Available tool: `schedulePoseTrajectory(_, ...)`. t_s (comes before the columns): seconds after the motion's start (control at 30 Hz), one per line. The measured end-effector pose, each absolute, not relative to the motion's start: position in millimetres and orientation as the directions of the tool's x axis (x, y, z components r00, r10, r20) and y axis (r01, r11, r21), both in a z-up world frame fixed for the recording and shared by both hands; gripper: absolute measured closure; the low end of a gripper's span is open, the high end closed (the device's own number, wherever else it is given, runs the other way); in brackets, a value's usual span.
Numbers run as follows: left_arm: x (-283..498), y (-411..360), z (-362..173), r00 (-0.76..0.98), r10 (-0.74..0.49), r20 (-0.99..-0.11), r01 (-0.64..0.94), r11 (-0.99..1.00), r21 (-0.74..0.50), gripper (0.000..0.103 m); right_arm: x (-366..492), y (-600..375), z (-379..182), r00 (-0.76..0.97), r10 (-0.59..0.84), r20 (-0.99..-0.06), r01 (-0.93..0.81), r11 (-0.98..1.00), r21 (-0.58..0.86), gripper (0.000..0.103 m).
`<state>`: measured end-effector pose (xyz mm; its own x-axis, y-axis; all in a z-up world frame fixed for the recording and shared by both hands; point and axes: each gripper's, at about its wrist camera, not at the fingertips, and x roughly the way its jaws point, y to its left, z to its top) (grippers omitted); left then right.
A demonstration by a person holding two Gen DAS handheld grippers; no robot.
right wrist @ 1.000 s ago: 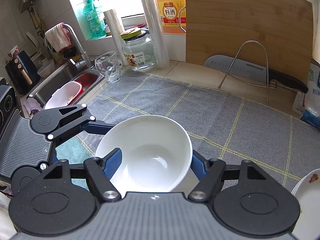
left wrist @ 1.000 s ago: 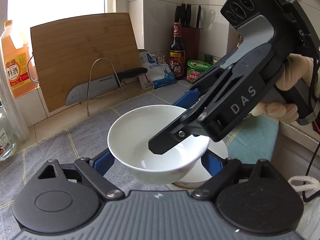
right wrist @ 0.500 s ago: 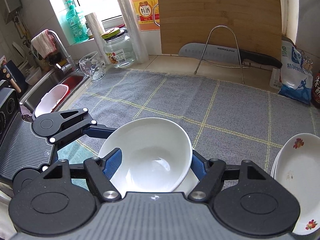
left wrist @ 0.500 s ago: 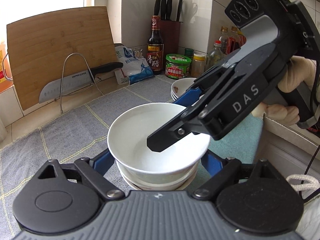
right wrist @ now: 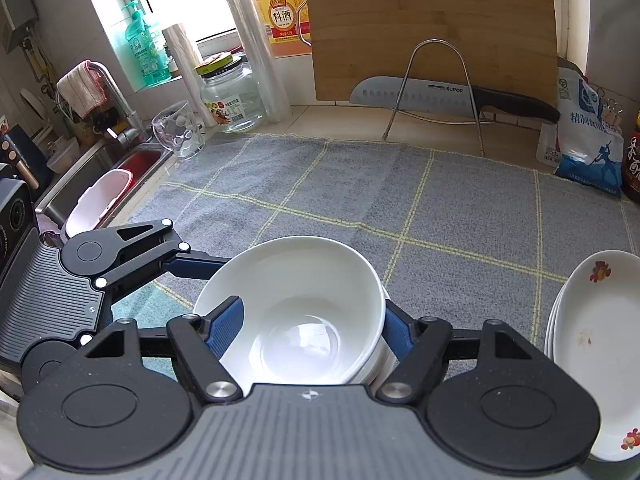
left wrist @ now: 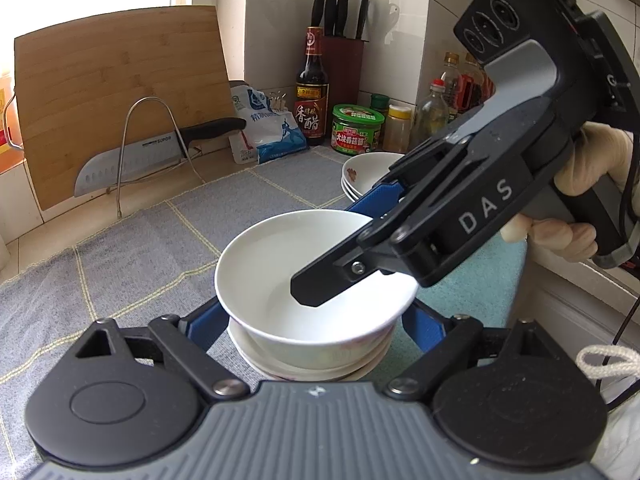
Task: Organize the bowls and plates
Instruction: 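Lift and carry the bowl with the right gripper over the bowl stack, then lower the bowl onto the bowl stack and open the right gripper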
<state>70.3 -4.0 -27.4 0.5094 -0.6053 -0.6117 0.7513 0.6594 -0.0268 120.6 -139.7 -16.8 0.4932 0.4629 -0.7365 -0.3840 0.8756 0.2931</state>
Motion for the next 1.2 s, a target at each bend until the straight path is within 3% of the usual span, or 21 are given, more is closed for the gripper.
schedulePoseTrajectory(0.8,78.9,-7.5,-33.6,0.486,-0.597,-0.638,0.744,0.666,-0.057,0.007,123.2,-135.1,-23.6,0.487,0.464,-0.74,-0.429,0.865,0.26,0.02)
schedulePoseTrajectory(1.0,78.8,-7.2,-35.4,0.479,-0.595,-0.646,0.754,0.656,-0.045,0.006,121.2,-133.0,-24.2,0.488,0.469,-0.736,-0.443,0.86,0.254,0.014)
schedulePoseTrajectory(1.13,78.9,-6.0,-35.1,0.483,-0.595,-0.642,0.754,0.656,-0.04,0.006,119.9,-131.0,-23.1,0.507,0.449,-0.736,-0.441,0.869,0.226,0.0)
schedulePoseTrajectory(1.2,78.2,-4.7,-34.5,0.485,-0.594,-0.642,0.756,0.654,-0.035,0.005,118.6,-132.5,-21.5,0.518,0.444,-0.731,-0.446,0.869,0.213,0.0)
